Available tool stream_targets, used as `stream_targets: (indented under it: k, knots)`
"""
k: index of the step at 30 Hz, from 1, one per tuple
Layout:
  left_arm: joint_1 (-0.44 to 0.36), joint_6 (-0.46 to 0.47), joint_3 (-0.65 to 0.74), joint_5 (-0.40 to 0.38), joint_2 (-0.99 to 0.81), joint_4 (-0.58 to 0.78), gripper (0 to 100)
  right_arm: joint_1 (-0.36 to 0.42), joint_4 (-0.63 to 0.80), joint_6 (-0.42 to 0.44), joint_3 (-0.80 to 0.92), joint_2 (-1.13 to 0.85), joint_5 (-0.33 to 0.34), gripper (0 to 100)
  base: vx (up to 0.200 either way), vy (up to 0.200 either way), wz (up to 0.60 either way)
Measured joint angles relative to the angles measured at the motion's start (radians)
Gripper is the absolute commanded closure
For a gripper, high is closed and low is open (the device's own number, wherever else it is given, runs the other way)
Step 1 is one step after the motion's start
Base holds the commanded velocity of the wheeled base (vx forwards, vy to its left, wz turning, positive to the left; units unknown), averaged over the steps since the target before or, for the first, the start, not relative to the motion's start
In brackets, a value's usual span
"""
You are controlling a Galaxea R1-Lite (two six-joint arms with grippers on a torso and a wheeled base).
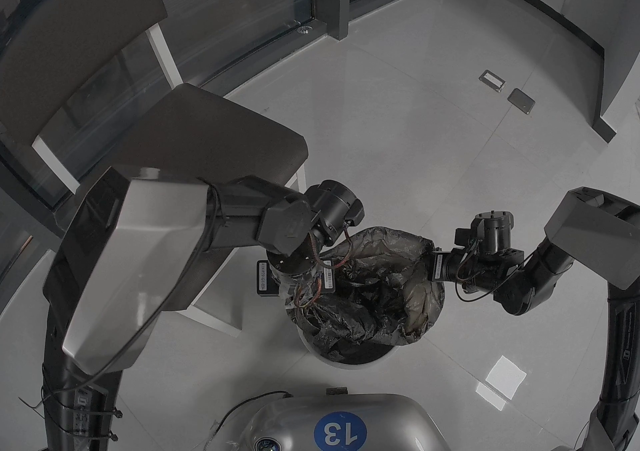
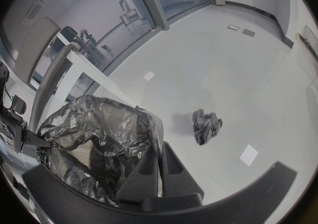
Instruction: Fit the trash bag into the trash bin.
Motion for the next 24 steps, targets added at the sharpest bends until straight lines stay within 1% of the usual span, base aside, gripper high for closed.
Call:
stream_targets:
  k: [3, 6, 11, 20, 24]
  knots:
    - [0.009, -0.010, -0.011, 0.000, 0.000, 0.010, 100, -0.008, 0.005, -0.021, -0.035, 0.010, 0.001, 100, 0.000, 0.000, 0.00]
    - [0.014, -0.011, -0.017, 0.000, 0.000, 0.018, 100, -0.010, 0.023, -0.025, -0.050, 0.018, 0.001, 100, 0.000, 0.000, 0.00]
    - [0.012, -0.013, -0.016, 0.000, 0.000, 0.048, 100, 0.014, 0.038, -0.025, -0.054, 0.026, 0.001, 100, 0.000, 0.000, 0.00]
    - [-0.024, -0.020, 0.005, -0.005, 0.014, 0.043, 100, 0.048, 0.038, -0.022, -0.015, 0.028, 0.001, 100, 0.000, 0.000, 0.00]
    - [-0.038, -0.022, -0.028, -0.009, 0.046, 0.041, 100, 0.044, 0.038, -0.022, 0.031, 0.016, 0.001, 100, 0.000, 0.000, 0.00]
